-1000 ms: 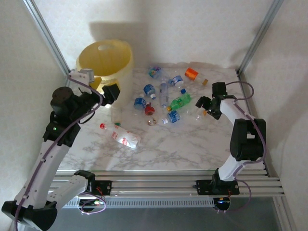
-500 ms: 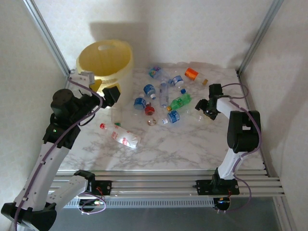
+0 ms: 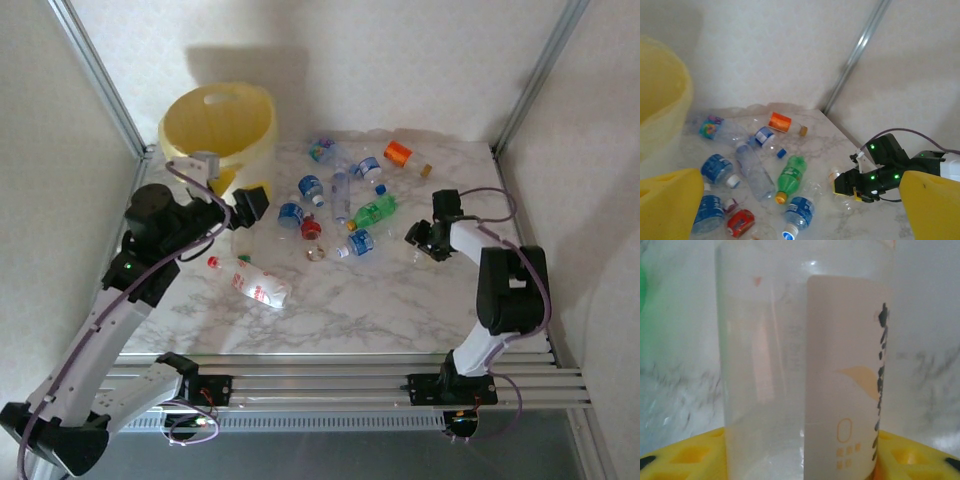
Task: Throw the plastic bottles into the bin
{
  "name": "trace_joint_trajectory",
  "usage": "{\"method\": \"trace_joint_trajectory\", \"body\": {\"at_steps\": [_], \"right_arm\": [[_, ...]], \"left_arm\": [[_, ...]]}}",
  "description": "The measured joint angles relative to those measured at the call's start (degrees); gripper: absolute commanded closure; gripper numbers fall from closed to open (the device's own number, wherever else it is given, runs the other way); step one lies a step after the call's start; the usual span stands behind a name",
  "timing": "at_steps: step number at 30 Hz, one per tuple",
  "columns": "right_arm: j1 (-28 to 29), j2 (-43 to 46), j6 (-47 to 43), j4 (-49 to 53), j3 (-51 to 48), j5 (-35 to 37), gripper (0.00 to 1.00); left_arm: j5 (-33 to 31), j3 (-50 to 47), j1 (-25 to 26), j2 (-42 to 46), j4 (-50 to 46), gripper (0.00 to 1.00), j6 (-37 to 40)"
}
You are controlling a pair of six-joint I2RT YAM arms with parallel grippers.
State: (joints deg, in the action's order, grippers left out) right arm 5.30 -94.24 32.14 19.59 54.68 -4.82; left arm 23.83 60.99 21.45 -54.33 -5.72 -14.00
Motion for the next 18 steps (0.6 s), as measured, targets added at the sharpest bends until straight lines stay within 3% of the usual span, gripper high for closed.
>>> {"method": "trace_joint_trajectory", "body": {"at_steps": [12,18], "right_arm": [[15.2,38.9,-4.9,-12.6,-16.1,-3.7,0.61],[21.6,47.3,-8.7,-17.7,-20.2,-4.0,0.61]], "left_arm": [[2.1,-1.6,14.2,-14.4,10.9,0.00,-5.7],[4.9,0.8,17.5,-23.7,15.3,0.00,-10.1]]}}
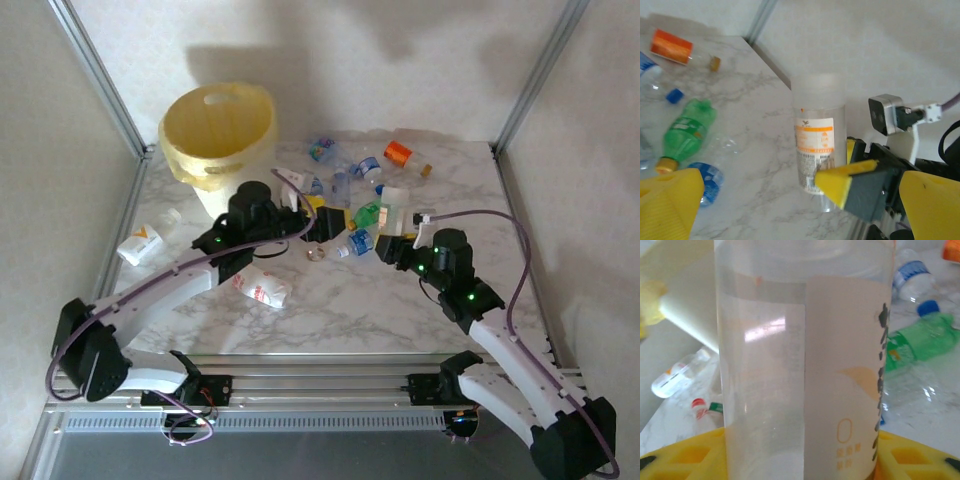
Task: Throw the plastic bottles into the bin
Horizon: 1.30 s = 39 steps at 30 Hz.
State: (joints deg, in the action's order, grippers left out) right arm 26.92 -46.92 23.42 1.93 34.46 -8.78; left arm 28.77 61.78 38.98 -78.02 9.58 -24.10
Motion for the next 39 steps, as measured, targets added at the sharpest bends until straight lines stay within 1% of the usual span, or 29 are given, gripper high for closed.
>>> {"method": "trace_joint_trajectory", "body": {"at_steps": [3,6,11,13,17,20,22,27,31,37,39], "right_arm": [[3.0,0.4,-2.0,-1.2,-0.3,-0.1,0.61],[5.7,0.6,-3.6,-2.4,-0.5,-0.1,0.61],[8.6,0.9,-5.5,-3.0,-0.8,0.0,0.61],[9.5,0.9,-6.1,-3.0,-0.8,0.0,0.61],[10.6,0.9,-6.4,-3.3,-0.8,-0.3,0.61],[11.3,0.6,-6.4,-3.5,-0.8,-0.3,0.61],[11.6,0.0,-6.4,-3.8,-0.8,-0.3,0.61],[11.8,-1.6,-6.4,-3.9,-0.7,-0.5,0.58],[11.8,-1.8,-6.3,-3.9,-0.7,-0.5,0.50],[12.0,-2.2,-6.5,-3.9,-0.5,-0.5,0.26],[12.0,-2.2,-6.9,-3.9,-0.2,-0.3,0.16]], "left_arm": [[1.7,2.6,2.1,-4.1,1.3,0.00,-1.1],[3.1,4.5,3.1,-6.7,2.4,0.01,-2.2],[4.4,6.5,3.2,-10.0,3.9,0.05,-4.5],[4.5,7.1,3.2,-11.1,3.9,0.06,-4.9],[4.4,7.2,3.2,-12.6,3.6,0.10,-5.2],[4.5,7.2,3.2,-13.1,3.4,0.17,-5.3],[4.5,7.2,3.3,-13.1,3.3,0.24,-5.3],[4.5,7.2,3.3,-13.1,3.0,0.47,-5.1],[4.6,7.2,3.0,-13.1,2.6,0.54,-5.1],[4.5,7.2,2.6,-12.7,1.8,0.59,-5.0],[4.2,7.2,1.2,-12.2,0.6,0.60,-4.8]]}}
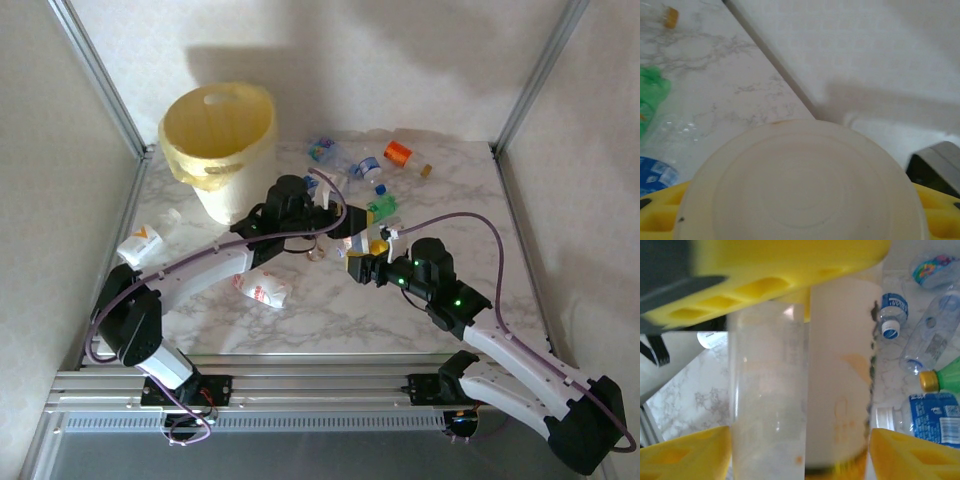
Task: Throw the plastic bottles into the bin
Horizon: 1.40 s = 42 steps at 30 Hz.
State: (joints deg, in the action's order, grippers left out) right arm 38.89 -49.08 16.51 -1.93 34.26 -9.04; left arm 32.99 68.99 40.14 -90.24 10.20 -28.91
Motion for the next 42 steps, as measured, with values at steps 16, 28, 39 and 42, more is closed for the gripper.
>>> {"method": "trace_joint_trajectory", "body": {"at_steps": [16,28,39,42], "right_arm": [[0.0,2.3,-0.3,2.7,0.1,5.6,0.01],[0.0,1.7,-0.3,3.1,0.0,6.7,0.01],[0.0,-0.2,1.3,4.0,0.2,6.3,0.01],[0.0,-1.1,1.7,6.1,0.6,6.4,0.01]], "left_arm": [[-8.3,14.0,-30.1,13.9,-11.5,0.60,5.4],[-14.3,26.0,-38.8,8.3,-7.0,0.57,8.1],[-17.5,34.7,-40.3,-14.1,-11.3,0.00,9.2],[-17.7,33.2,-40.2,-14.0,-13.3,0.00,8.5]]}}
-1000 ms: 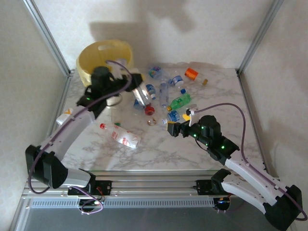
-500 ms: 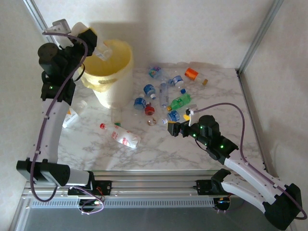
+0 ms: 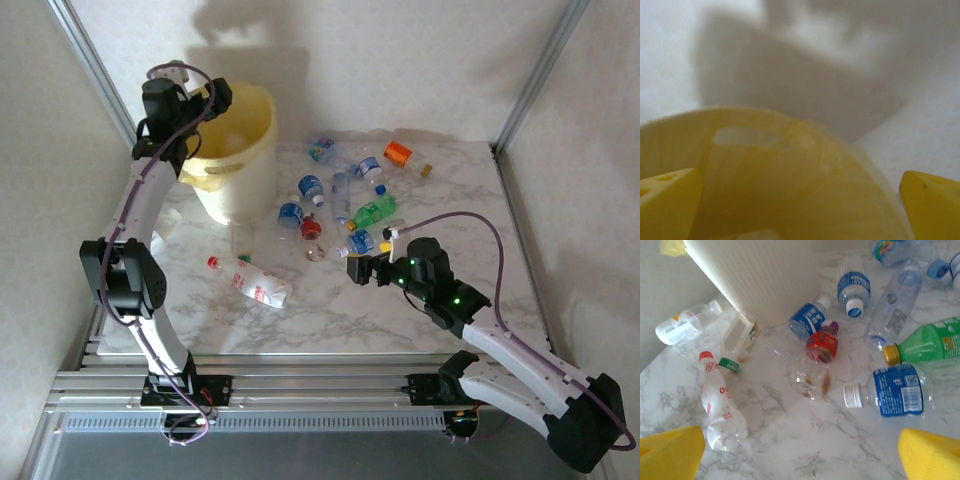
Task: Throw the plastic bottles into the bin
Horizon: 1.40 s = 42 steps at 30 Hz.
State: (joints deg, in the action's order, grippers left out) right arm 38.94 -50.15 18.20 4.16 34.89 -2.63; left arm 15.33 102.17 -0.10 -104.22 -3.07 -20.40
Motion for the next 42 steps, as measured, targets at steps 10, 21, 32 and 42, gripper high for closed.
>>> {"method": "trace_joint_trajectory", "body": {"at_steps": [10,21,32,42], "right_arm": [[0.0,-5.9,0.7,1.5,0.2,-2.3,0.01],[1.6,-17.0,0.7,-2.5,1.9,-12.3,0.01],[14.4,-44.3,-6.5,-0.1,20.6,-11.1,0.01],[14.8,-57.7,-14.3,4.5,35.5,-12.1,0.02]], "left_arm": [[-0.7,-7.2,0.0,21.9,-2.8,0.00,0.3],[0.5,-33.5,8.7,46.0,-9.1,0.00,0.5],[0.5,-47.6,10.9,59.2,-13.8,0.00,-2.1],[0.5,-48.5,10.9,60.5,-14.3,0.00,-2.3]]}}
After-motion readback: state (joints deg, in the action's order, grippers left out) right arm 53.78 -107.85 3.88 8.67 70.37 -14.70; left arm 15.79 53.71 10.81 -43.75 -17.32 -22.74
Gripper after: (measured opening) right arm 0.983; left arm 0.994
